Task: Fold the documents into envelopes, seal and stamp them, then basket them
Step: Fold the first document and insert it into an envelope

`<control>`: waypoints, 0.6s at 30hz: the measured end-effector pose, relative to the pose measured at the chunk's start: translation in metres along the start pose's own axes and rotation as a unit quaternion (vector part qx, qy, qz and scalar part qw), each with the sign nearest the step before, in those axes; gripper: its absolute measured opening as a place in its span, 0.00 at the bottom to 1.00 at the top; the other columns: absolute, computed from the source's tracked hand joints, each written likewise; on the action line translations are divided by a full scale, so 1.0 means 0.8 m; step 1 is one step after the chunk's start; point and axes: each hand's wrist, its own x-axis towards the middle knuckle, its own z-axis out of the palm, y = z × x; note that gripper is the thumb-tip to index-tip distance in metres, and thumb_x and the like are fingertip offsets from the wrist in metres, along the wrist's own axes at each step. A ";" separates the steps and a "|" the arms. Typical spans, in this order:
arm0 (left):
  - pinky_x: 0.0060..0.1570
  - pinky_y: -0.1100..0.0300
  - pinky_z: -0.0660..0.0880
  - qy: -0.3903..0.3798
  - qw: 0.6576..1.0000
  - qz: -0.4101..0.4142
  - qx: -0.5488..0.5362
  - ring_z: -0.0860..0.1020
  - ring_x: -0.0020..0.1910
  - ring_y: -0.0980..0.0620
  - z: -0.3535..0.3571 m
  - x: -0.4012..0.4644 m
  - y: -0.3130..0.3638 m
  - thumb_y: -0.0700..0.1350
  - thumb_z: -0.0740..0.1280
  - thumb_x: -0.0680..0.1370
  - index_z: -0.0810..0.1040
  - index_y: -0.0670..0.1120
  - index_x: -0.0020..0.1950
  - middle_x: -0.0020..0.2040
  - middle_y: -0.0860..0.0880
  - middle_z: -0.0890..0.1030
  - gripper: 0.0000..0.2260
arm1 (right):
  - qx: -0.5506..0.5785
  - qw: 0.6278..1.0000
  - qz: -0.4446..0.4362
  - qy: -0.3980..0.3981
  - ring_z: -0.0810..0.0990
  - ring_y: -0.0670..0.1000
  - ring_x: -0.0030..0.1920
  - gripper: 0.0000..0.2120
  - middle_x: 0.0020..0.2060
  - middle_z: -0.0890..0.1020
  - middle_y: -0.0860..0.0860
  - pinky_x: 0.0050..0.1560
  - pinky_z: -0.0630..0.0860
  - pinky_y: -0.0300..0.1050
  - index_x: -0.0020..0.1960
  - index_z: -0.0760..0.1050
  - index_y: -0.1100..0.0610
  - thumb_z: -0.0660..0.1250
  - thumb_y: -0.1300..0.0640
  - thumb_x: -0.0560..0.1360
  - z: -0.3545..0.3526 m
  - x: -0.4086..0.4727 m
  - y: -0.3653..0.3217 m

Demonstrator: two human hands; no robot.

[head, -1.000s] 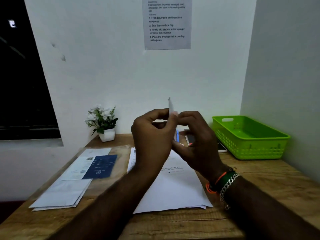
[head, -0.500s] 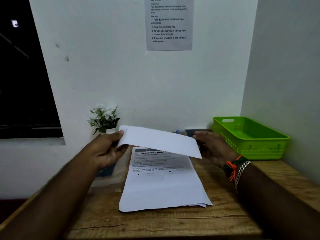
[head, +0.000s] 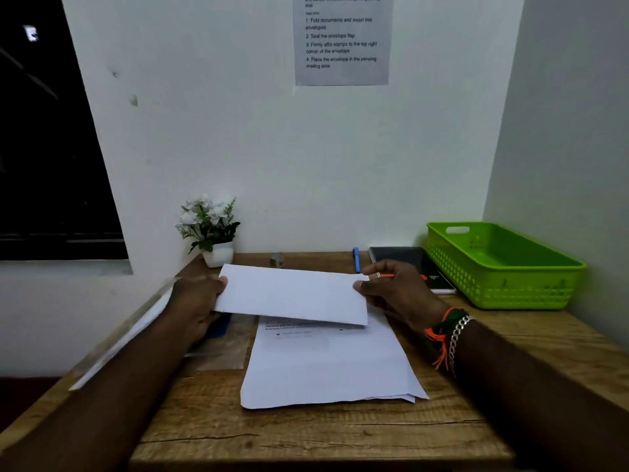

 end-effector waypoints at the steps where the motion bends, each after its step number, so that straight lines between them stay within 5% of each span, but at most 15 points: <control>1: 0.50 0.46 0.79 0.002 1.000 0.005 0.004 0.79 0.43 0.46 0.001 0.002 -0.003 0.38 0.67 0.82 0.78 0.39 0.55 0.46 0.42 0.80 0.03 | -0.008 1.000 0.000 0.007 0.80 0.51 0.30 0.14 0.36 0.83 0.60 0.32 0.79 0.42 0.52 0.80 0.63 0.79 0.67 0.69 -0.002 0.001 0.001; 4: 0.55 0.38 0.81 0.014 0.999 0.027 0.021 0.80 0.48 0.43 0.002 0.008 -0.013 0.37 0.66 0.83 0.80 0.42 0.55 0.50 0.41 0.81 0.05 | -0.056 0.998 -0.005 -0.007 0.80 0.56 0.35 0.10 0.39 0.84 0.66 0.40 0.78 0.49 0.46 0.81 0.64 0.81 0.65 0.68 -0.006 0.001 0.003; 7: 0.45 0.48 0.82 0.026 0.990 0.106 0.091 0.81 0.48 0.46 0.001 0.010 -0.021 0.36 0.66 0.81 0.81 0.46 0.59 0.54 0.43 0.82 0.09 | -0.066 0.997 -0.037 0.000 0.82 0.59 0.42 0.05 0.44 0.85 0.67 0.48 0.81 0.55 0.42 0.84 0.64 0.79 0.66 0.69 -0.007 0.003 0.003; 12: 0.46 0.52 0.79 0.050 0.890 0.228 0.391 0.80 0.45 0.49 -0.010 0.008 -0.026 0.43 0.68 0.76 0.80 0.57 0.45 0.46 0.54 0.82 0.07 | -0.252 0.959 -0.124 0.024 0.84 0.39 0.38 0.02 0.38 0.88 0.48 0.42 0.77 0.31 0.41 0.87 0.57 0.79 0.62 0.70 -0.012 0.009 0.009; 18: 0.52 0.51 0.79 -0.006 0.850 0.208 0.485 0.81 0.49 0.50 -0.014 0.015 -0.032 0.44 0.72 0.74 0.83 0.55 0.40 0.43 0.55 0.79 0.06 | -0.396 0.906 -0.146 -0.006 0.82 0.40 0.40 0.04 0.41 0.87 0.46 0.37 0.71 0.23 0.44 0.88 0.54 0.79 0.59 0.70 -0.007 0.013 0.015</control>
